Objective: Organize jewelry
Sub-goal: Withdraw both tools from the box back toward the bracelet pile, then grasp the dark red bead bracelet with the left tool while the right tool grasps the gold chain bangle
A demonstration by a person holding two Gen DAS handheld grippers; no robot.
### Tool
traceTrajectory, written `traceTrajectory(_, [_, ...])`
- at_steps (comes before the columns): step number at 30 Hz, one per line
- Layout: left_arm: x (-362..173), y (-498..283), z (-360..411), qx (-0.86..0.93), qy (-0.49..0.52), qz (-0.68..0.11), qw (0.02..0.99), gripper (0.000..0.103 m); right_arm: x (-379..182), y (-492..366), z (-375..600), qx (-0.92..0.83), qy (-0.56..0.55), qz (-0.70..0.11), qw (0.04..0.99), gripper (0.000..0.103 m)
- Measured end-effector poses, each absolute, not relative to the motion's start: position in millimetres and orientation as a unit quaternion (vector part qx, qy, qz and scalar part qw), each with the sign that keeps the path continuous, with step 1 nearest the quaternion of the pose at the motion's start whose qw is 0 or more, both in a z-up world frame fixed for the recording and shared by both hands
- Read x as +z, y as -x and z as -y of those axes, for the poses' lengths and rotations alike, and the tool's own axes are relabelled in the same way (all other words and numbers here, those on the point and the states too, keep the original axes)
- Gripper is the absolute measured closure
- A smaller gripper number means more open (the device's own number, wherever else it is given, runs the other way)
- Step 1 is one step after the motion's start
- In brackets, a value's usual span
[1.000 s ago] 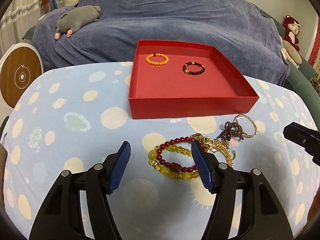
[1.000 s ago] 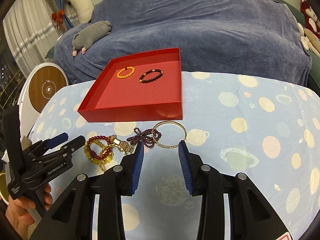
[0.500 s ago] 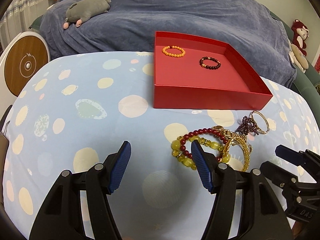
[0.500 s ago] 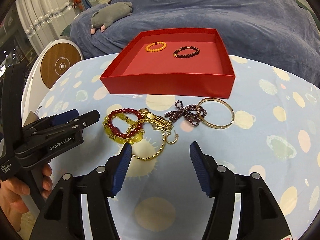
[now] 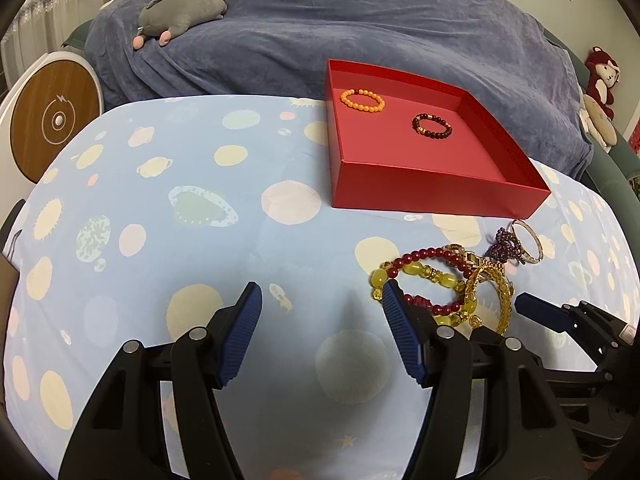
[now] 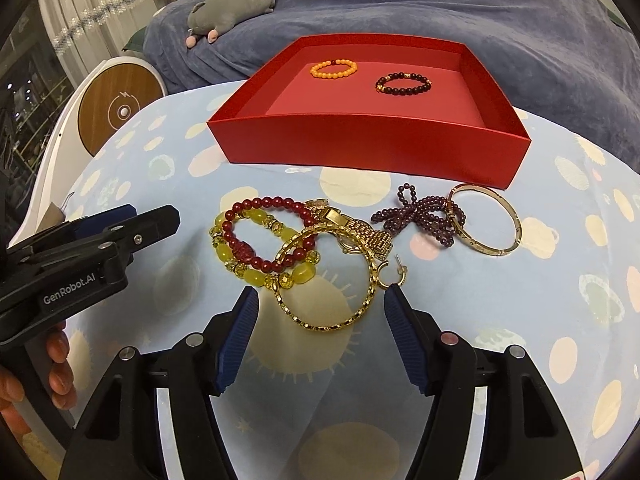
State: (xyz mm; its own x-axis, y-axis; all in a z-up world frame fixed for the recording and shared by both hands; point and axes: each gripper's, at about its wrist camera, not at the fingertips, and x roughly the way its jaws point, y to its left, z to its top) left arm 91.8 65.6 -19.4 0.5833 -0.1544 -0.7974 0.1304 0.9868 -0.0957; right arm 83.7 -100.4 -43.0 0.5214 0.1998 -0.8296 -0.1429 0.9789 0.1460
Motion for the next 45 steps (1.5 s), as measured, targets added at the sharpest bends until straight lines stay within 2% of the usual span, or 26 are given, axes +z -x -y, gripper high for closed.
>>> traceTrajectory(8, [-22.9, -92.4, -64.7, -0.082, 0.014, -0.451, 0.888, 0.044, -49.1, -88.7, 98.2, 0.097, -0.021, -0.476, 0.874, 0.041])
traceTrajectory(12, [-26.9, -93.3, -60.1, -0.088, 0.012, -0.453, 0.887, 0.044, -48.9, -89.9, 101.2, 0.097, -0.023, -0.474, 0.875, 0.049])
traceTrajectory(27, [-32.6, -99.6, -29.9, -0.119, 0.009, -0.449, 0.886, 0.044, -27.4, -81.0, 126.4, 0.079, -0.04, -0.463, 0.882, 0.05])
traceTrajectory(34, [-40.5, -106.0, -23.9, -0.124, 0.011, -0.445, 0.887, 0.063, -25.4, -79.0, 133.9, 0.073, -0.048, -0.462, 0.882, 0.05])
traceTrajectory(39, [-43.6, -110.2, -23.2, -0.131, 0.011, -0.441, 0.888, 0.068, -25.4, -79.9, 137.2, 0.071, -0.052, -0.462, 0.882, 0.05])
traceTrajectory(45, [-47.0, -111.4, -19.8, -0.138, 0.003, -0.439, 0.888, 0.085, -25.4, -80.8, 138.6, 0.07, -0.054, -0.463, 0.882, 0.05])
